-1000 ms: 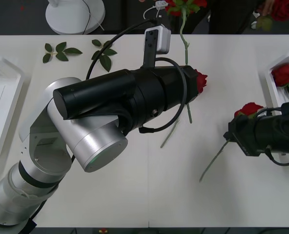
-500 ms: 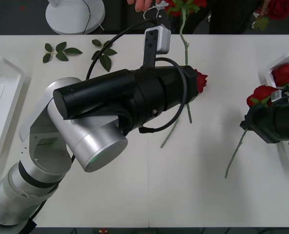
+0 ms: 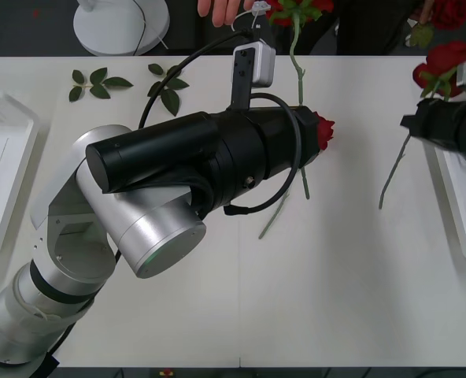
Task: Place the red flowers into the right box and the blue flowers into the left box. If a person shows an open palm, hand one flower to the person first, then continue sorting.
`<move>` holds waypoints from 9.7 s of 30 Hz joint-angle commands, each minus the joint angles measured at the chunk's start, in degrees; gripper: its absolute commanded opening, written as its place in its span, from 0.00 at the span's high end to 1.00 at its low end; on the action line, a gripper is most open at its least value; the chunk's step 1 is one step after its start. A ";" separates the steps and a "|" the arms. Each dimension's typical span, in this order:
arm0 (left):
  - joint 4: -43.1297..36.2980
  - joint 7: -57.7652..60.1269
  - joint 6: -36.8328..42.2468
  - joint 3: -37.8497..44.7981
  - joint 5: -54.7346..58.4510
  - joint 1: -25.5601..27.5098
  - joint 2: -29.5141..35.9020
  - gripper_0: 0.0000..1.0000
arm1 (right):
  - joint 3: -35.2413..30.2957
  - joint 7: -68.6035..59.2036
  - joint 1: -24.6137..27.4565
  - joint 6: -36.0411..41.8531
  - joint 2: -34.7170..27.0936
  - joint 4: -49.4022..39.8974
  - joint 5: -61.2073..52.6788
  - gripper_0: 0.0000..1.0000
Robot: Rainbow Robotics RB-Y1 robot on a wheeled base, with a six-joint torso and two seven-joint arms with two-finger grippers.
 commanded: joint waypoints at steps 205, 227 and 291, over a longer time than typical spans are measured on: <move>-0.90 -0.09 -0.90 -0.64 -0.57 -1.17 -1.52 1.00 | 2.57 32.40 -2.64 24.00 2.47 -21.44 -33.36 0.01; -0.90 -0.09 -0.90 -0.64 -0.57 -1.17 -1.52 1.00 | 3.80 28.88 -3.08 22.33 5.46 -21.97 -32.30 1.00; 0.07 -11.43 15.10 3.67 3.12 0.06 7.89 0.00 | -7.01 30.55 -9.40 55.91 -22.31 3.26 -14.02 1.00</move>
